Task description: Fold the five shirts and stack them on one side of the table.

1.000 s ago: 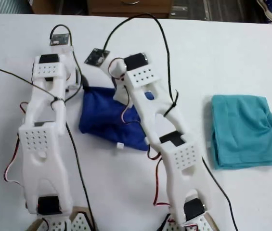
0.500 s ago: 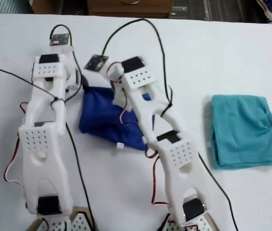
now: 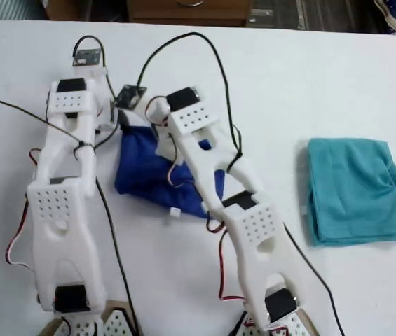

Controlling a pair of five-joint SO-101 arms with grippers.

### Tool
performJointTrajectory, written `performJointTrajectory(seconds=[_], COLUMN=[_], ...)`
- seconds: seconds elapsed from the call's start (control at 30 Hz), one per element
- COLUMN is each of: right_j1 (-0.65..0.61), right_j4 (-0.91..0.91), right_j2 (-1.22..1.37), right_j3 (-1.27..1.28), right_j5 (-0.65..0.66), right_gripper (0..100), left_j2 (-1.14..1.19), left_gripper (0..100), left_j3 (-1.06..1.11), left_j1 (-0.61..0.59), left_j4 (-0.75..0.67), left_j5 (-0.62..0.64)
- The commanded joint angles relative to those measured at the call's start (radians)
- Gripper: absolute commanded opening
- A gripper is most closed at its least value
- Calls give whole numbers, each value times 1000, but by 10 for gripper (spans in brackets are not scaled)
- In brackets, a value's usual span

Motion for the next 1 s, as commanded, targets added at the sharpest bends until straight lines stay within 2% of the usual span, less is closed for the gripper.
performJointTrajectory(seconds=[0.0, 0.07, 0.53, 0.73, 0.97], right_j1=[27, 38, 50, 50, 50], right_j4=[-8, -8, -1, 5, 5], right_j2=[-8, -8, -8, -8, -7], right_j3=[-38, -38, -29, -29, -28], right_j5=[2, 2, 2, 2, 2], right_gripper=[56, 15, 37, 139, 104], left_j2=[2, 2, 2, 2, 2], left_gripper=[264, 264, 264, 264, 264], left_j3=[-21, -21, -21, -21, -21], left_j1=[-32, -32, -32, -32, -32], left_j4=[-29, -29, -29, -29, -29], left_j5=[-8, -8, -11, -11, -11])
